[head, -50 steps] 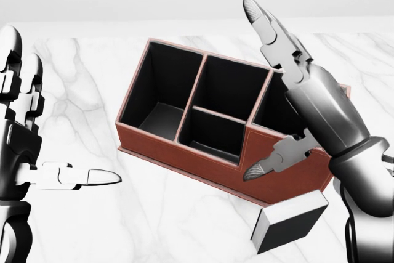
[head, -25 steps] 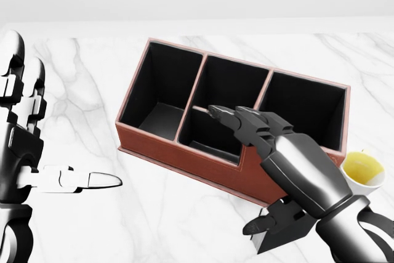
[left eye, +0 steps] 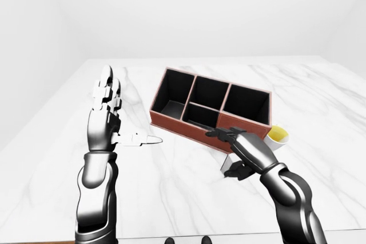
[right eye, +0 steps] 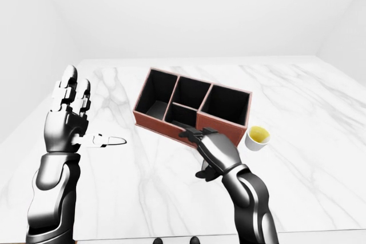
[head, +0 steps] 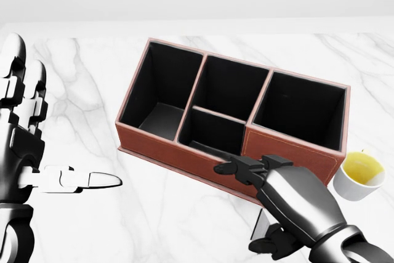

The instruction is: Pick up the book and place it in the right compartment of the caddy.

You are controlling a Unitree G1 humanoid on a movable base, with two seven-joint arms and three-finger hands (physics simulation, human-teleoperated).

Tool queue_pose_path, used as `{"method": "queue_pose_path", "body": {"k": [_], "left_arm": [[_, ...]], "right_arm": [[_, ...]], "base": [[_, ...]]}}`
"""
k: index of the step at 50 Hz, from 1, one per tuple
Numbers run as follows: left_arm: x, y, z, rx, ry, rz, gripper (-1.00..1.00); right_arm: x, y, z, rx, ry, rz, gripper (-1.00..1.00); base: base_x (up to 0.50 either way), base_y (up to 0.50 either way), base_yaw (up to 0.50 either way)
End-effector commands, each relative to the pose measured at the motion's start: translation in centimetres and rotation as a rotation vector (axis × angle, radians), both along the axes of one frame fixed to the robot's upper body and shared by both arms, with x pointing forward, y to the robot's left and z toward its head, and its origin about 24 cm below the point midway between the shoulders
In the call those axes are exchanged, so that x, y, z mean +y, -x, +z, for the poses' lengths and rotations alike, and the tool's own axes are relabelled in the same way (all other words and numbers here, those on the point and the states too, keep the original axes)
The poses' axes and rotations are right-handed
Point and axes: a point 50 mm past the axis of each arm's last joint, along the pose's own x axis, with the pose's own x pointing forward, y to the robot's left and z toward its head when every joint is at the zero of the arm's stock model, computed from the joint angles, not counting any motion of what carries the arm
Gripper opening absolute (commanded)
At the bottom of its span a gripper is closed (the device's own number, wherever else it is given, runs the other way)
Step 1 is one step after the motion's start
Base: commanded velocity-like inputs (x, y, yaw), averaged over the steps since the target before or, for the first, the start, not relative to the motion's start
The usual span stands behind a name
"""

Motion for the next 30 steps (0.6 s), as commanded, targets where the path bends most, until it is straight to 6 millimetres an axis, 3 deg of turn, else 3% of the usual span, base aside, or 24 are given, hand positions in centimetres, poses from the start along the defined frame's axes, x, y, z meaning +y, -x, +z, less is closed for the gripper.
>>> {"method": "queue_pose_path", "body": {"k": [1, 30], "left_arm": [[0.0, -0.1, -0.1, 0.004, 0.003, -0.001, 1.0], [0.2, -0.2, -0.7, 0.034, 0.014, 0.001, 1.0]], "right_arm": [[-0.3, 0.5, -1.1, 0.038, 0.063, -0.045, 0.31], [0.1, -0.2, -2.1, 0.035, 0.156, -0.073, 0.24]], "base": [[0.0, 0.0, 0.0], [0.0, 0.0, 0.0]]}}
